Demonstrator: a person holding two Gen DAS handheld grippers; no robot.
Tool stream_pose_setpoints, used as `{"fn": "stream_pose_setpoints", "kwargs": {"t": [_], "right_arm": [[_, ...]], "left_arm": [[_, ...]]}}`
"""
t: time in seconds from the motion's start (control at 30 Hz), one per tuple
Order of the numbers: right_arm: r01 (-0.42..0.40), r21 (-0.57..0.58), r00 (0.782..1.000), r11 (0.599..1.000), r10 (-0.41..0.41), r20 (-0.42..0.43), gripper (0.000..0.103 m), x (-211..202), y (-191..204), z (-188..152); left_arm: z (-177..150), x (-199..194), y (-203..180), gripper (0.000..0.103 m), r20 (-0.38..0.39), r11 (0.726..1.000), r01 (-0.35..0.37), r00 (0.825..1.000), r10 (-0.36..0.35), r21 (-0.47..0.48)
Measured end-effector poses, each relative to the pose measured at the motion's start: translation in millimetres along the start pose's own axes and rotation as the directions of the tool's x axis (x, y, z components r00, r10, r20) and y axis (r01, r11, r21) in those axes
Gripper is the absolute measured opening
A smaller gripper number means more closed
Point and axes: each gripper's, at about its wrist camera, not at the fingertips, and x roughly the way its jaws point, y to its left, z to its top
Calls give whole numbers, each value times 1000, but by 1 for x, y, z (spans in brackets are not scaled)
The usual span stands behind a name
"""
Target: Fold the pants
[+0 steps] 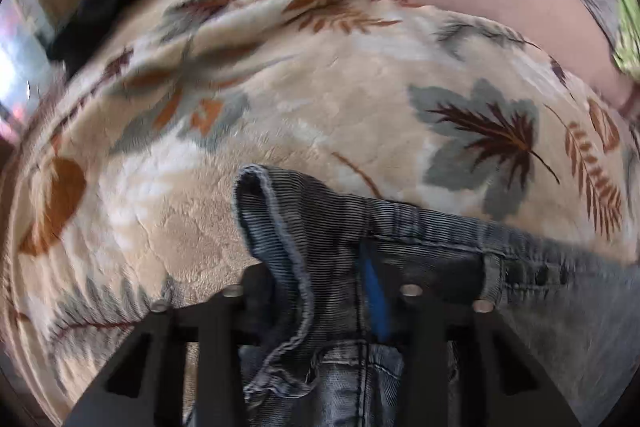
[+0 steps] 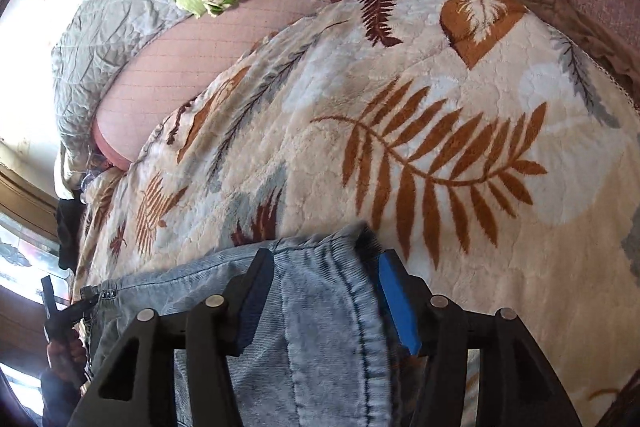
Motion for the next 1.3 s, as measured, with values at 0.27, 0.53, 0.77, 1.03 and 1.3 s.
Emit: {"fn": "stream_pose_setpoints", "kwargs": {"t": [0.27, 0.53, 0.77, 1.03, 1.3], "right_arm": [[112, -84, 994, 990, -112, 4, 33, 29, 15, 6], [103, -142, 980, 985, -76, 183, 14, -48, 33, 2], [-26, -117, 952, 993, 60, 299, 14, -144, 26, -32], [-64, -180, 974, 982, 100, 203, 14, -194, -18, -148], [12, -111, 997, 994, -21, -80, 22, -170, -75, -229]], "left_arm": [[-5, -34, -6, 13, 69, 999, 22, 997, -24, 28], [-9, -113, 13, 12, 217, 993, 119, 969, -117, 6], [-79, -191, 53, 12, 348, 984, 167, 921, -176, 56], [-220, -192, 97, 12, 266, 985, 165, 949, -171, 46], [-286, -149, 106, 21, 108, 998, 63, 992, -62, -6]]}}
